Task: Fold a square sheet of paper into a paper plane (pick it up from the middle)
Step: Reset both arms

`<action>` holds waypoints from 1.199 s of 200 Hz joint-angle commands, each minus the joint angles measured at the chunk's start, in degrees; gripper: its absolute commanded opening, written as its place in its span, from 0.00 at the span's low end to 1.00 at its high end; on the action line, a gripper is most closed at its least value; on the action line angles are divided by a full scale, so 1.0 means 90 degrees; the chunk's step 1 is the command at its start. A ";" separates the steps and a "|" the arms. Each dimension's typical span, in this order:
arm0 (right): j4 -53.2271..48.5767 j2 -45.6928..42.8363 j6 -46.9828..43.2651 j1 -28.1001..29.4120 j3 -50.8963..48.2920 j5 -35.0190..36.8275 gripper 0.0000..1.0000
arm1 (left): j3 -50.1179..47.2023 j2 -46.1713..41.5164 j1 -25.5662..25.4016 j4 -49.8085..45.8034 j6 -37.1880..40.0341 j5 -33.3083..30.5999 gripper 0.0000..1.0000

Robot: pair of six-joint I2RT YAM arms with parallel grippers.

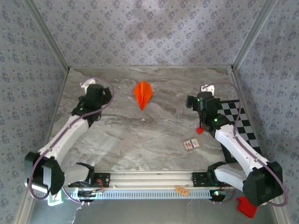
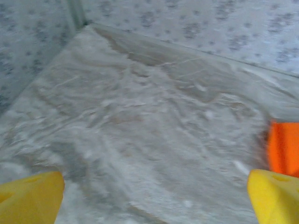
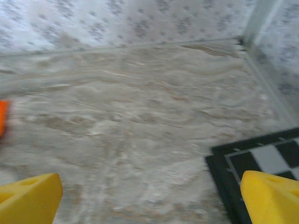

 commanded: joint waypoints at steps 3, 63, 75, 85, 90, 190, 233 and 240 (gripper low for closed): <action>0.0494 -0.0157 -0.0430 -0.0403 -0.0598 0.0640 1.00 | -0.0927 -0.0795 0.0605 0.1211 0.0370 -0.0029 1.00; 0.2327 -0.0361 -0.0771 -0.1321 -0.2361 0.0009 1.00 | -0.2571 -0.0905 0.1312 0.2598 0.1326 -0.0108 1.00; 0.2893 -0.0292 -0.1008 -0.1379 -0.2674 -0.0290 1.00 | -0.2713 -0.0650 0.1413 0.2974 0.1581 0.0070 1.00; 0.3403 -0.0164 -0.1132 -0.1448 -0.2893 -0.0497 1.00 | -0.2771 -0.0433 0.1522 0.3248 0.1730 0.0293 0.99; 0.3663 -0.0095 -0.1179 -0.1491 -0.2966 -0.0578 1.00 | -0.2821 -0.0327 0.1589 0.3401 0.1794 0.0441 0.99; 0.6011 0.1349 -0.1706 -0.2338 -0.3164 -0.2642 1.00 | -0.3815 0.1035 0.2161 0.6938 0.2543 0.2981 1.00; 0.6600 0.2077 -0.1722 -0.2436 -0.3086 -0.3052 1.00 | -0.3832 0.1544 0.2188 0.7419 0.2619 0.3229 1.00; 0.6677 0.2180 -0.1717 -0.2454 -0.3084 -0.3076 1.00 | -0.3800 0.1657 0.2196 0.7456 0.2607 0.3219 1.00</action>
